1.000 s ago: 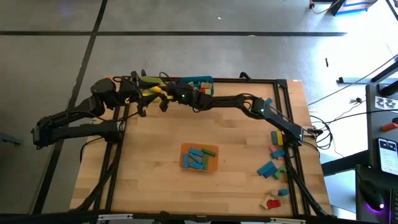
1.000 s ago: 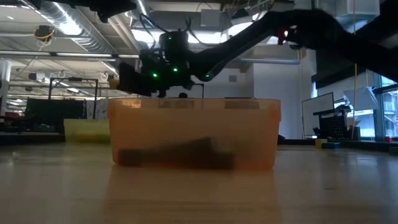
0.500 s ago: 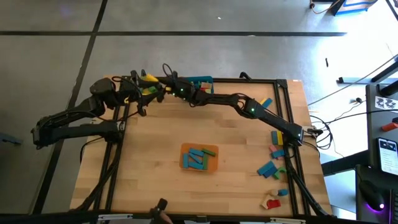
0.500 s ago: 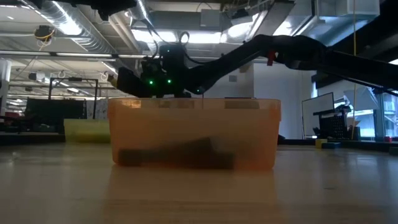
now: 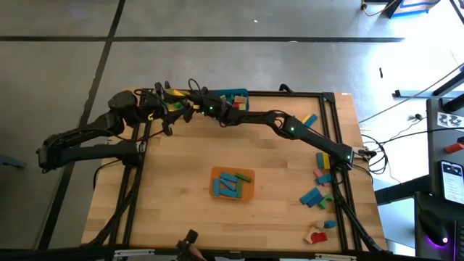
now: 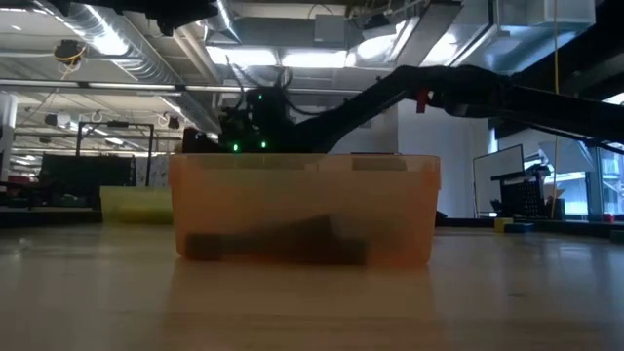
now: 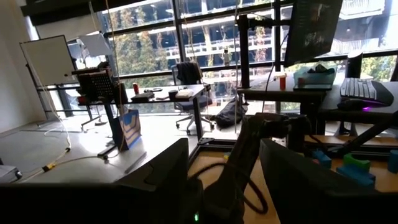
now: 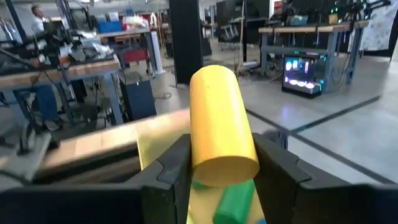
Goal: Sort blocks by size
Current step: Put the yellow cylindrical block into the yellow bin
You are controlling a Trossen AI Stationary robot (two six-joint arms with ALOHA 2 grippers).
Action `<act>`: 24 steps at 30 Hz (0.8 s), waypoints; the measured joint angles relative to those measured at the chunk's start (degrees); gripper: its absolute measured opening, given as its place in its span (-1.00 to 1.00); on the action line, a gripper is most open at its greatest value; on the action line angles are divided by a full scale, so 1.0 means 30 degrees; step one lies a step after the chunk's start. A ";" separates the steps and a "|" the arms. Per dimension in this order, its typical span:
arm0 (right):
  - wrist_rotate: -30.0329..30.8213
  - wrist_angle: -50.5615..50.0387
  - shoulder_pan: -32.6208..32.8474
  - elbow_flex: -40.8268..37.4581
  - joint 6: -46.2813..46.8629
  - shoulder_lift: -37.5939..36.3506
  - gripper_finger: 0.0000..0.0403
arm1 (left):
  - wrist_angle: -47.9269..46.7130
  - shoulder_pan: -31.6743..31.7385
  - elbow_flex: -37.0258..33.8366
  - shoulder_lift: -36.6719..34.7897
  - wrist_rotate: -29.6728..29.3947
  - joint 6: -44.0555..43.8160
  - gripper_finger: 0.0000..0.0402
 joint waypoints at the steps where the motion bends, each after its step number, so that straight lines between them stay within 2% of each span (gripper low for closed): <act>1: -0.0007 0.0013 0.0000 -0.0004 0.0011 0.0165 -0.32 | -0.0013 0.0000 0.0000 0.0001 0.0000 0.0001 -0.09; 8: -0.0271 0.0466 0.0007 0.0015 0.0573 0.0189 -0.32 | -0.0095 0.0000 0.0000 0.0001 0.0000 -0.0002 -0.09; 11: -0.0537 -0.0374 0.0007 -0.0007 0.1016 0.0193 -0.32 | -0.0095 0.0000 0.0000 0.0001 0.0000 -0.0009 -0.09; 17: 0.0168 -0.1685 -0.0036 -0.0007 0.1046 0.0189 -0.32 | -0.0102 0.0004 0.0000 0.0001 0.0000 -0.0017 -0.09; 24: 0.0625 -0.1675 -0.0029 -0.0007 0.1061 0.0193 -0.13 | -0.0103 0.0000 0.0000 0.0001 0.0001 -0.0017 -0.09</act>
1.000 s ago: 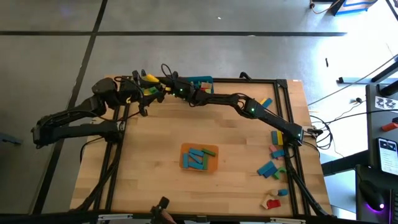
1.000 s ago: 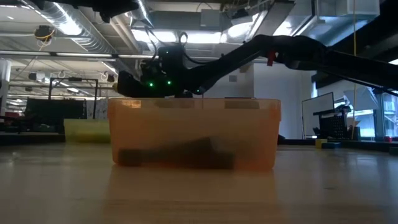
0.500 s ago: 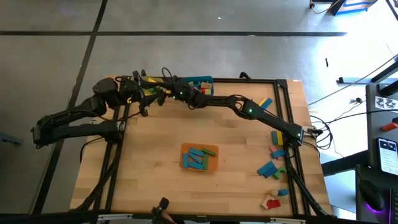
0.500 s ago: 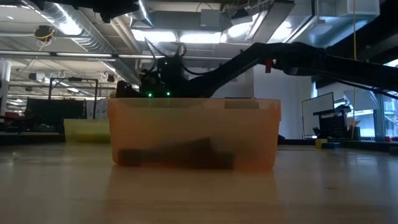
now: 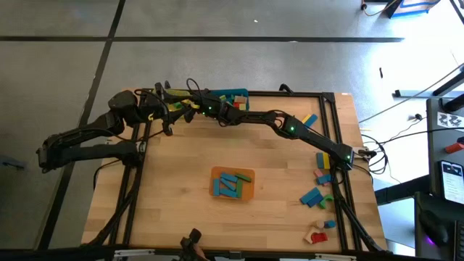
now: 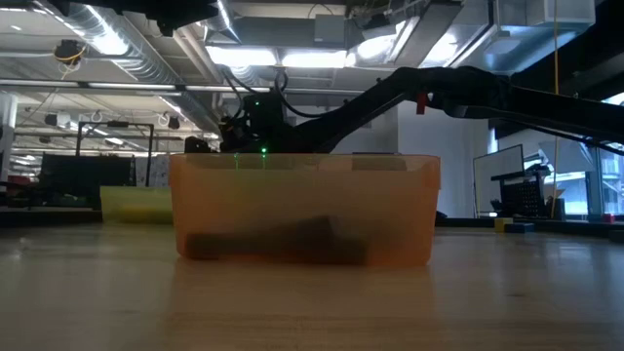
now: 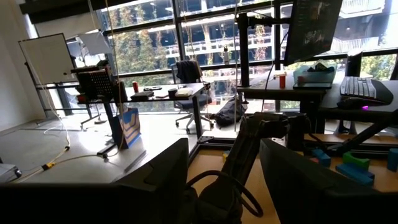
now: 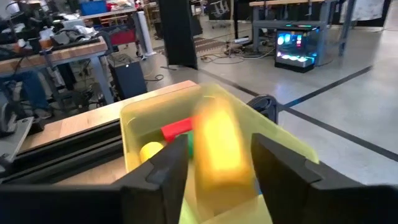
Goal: Sort blocks by size
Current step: Put the yellow cylindrical block into the yellow bin, then put the brown cylindrical block into the yellow bin
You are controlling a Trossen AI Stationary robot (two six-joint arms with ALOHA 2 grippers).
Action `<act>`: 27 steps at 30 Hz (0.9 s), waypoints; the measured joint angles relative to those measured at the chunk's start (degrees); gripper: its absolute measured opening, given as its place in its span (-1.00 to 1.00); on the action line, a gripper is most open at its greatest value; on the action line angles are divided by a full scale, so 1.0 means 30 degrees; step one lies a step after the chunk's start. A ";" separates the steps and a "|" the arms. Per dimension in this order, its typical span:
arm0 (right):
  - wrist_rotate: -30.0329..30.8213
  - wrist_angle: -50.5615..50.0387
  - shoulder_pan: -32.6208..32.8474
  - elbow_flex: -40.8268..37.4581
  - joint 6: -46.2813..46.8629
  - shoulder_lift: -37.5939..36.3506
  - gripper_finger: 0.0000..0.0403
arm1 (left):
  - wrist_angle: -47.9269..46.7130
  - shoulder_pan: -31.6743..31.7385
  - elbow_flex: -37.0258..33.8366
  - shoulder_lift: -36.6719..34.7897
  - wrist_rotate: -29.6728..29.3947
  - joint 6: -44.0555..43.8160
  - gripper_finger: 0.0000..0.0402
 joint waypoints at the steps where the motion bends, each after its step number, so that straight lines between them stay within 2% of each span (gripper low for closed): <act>1: 0.0188 0.0005 0.0013 0.0000 0.0066 0.0002 -0.10 | -0.0006 0.0000 0.0000 0.0000 -0.0001 0.0000 -0.09; 9: 0.0365 -0.0156 0.0044 0.0000 0.0484 -0.0001 0.13 | -0.0250 0.0003 0.0000 0.0000 -0.0001 0.0000 -0.09; 12: -0.0329 0.0163 0.0044 0.0000 0.0493 -0.0004 0.16 | -0.0573 0.0000 0.0000 0.0000 -0.0001 -0.0007 -0.09; 20: -0.1471 -0.0777 0.0168 -0.0007 0.0414 -0.1645 0.08 | -0.1284 0.0000 0.0000 -0.0007 -0.0001 -0.0089 -0.09; 27: -0.1472 -0.4718 0.0168 -0.0022 -0.1267 -0.4133 -0.01 | -0.1289 0.0003 0.0000 -0.0007 -0.0001 -0.0197 -0.09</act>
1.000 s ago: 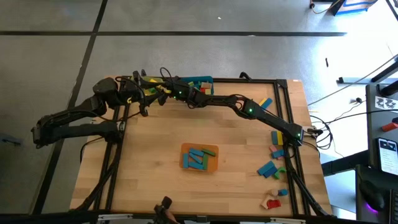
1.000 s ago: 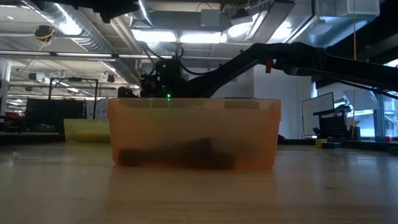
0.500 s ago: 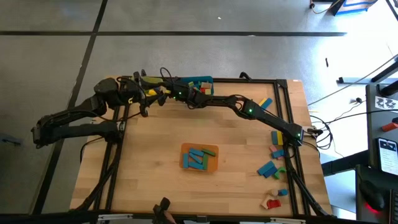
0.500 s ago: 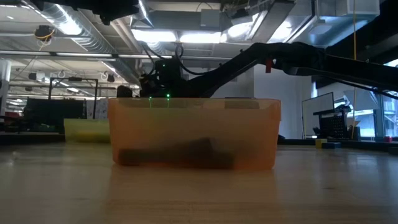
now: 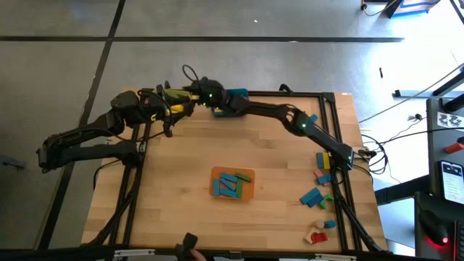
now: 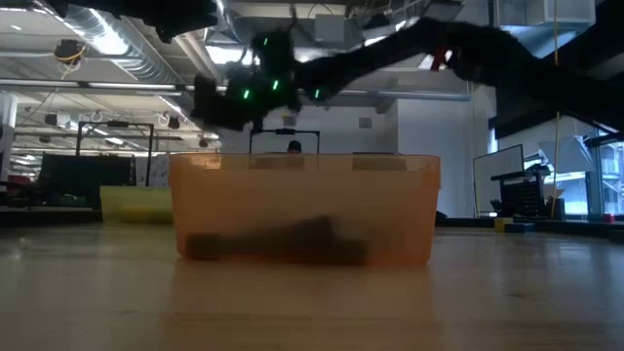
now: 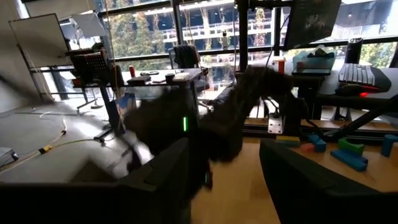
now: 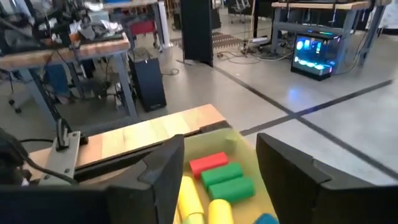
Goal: Sort blocks by size
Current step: Put the brown cylindrical block into the yellow bin
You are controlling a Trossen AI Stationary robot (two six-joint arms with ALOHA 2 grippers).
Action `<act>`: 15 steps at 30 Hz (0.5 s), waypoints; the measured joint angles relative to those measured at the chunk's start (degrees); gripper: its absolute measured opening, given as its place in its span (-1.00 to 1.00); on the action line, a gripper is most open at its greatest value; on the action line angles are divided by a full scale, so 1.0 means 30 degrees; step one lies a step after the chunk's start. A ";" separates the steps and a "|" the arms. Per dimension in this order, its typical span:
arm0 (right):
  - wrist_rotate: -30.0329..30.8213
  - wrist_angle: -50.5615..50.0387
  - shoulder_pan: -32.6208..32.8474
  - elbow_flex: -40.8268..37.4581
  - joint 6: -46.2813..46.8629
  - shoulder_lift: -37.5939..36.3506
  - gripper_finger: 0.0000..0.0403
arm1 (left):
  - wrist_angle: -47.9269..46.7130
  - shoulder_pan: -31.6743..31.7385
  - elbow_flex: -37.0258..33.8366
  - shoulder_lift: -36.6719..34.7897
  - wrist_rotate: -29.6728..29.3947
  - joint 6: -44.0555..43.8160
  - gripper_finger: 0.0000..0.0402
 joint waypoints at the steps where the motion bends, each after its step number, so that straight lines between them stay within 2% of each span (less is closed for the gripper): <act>1: 0.0014 -0.0701 0.0000 0.0006 -0.0291 -0.0479 -0.02 | -0.0012 -0.0003 0.0000 0.0000 0.0000 0.0000 -0.09; 11: 0.0470 -0.9741 0.0180 0.0022 -0.1463 -0.5649 -0.04 | -0.0238 -0.0003 0.0000 0.0000 0.0000 0.0010 -0.09; 15: 0.0475 -1.4766 0.0332 0.0022 -0.1477 -0.7694 -0.04 | -0.0303 -0.0003 0.0000 0.0000 0.0000 0.0022 -0.09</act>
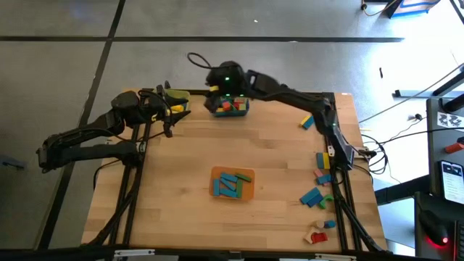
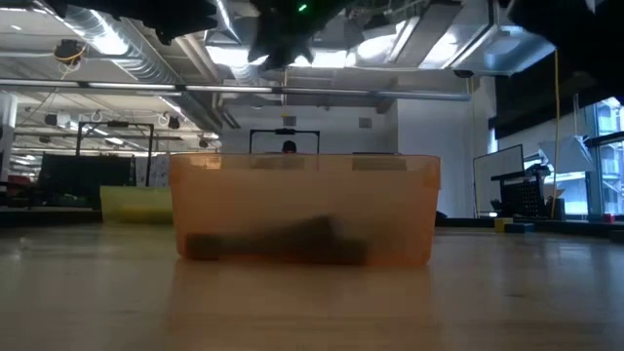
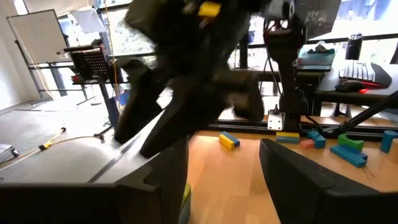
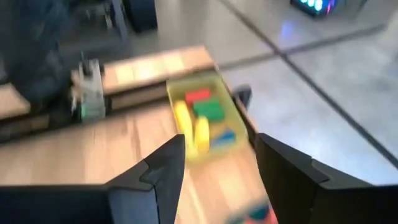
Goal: Sort blocks by size
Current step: Put the brown cylindrical block into the yellow bin
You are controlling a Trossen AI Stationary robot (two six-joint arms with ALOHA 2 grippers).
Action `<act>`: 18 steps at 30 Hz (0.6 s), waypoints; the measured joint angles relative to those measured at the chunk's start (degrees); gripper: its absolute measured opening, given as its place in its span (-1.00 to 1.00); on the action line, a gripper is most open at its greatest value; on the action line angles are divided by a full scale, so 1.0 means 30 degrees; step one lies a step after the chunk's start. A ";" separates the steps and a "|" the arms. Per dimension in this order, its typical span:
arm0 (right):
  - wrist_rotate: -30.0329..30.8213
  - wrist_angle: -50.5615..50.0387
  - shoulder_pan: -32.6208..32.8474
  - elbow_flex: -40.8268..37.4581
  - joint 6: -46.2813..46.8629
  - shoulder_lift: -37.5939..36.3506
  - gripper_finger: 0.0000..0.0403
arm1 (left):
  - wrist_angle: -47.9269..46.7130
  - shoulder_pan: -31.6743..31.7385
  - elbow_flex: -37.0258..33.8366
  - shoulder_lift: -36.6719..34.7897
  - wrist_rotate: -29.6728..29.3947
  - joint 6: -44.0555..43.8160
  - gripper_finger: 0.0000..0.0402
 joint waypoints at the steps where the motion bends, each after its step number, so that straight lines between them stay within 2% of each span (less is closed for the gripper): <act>1: 0.0007 -0.1108 0.0100 0.0000 0.0007 -0.0434 -0.04 | -0.0031 0.0001 0.0000 0.0000 0.0000 0.0006 -0.09; 9: 0.1625 -1.0006 0.0898 0.0000 0.1826 -0.3713 -0.04 | -0.0025 0.0000 0.0000 0.0000 0.0000 -0.0029 -0.09; 16: 0.3146 -1.7402 0.2519 -0.0018 0.4762 -0.4429 -0.04 | 0.0077 0.0000 0.0000 0.0002 0.0000 -0.0176 -0.09; 18: 0.3439 -1.8064 0.3183 -0.0601 0.5293 -0.4455 -0.04 | 0.0113 0.0000 0.0000 0.0117 0.0000 -0.0256 -0.09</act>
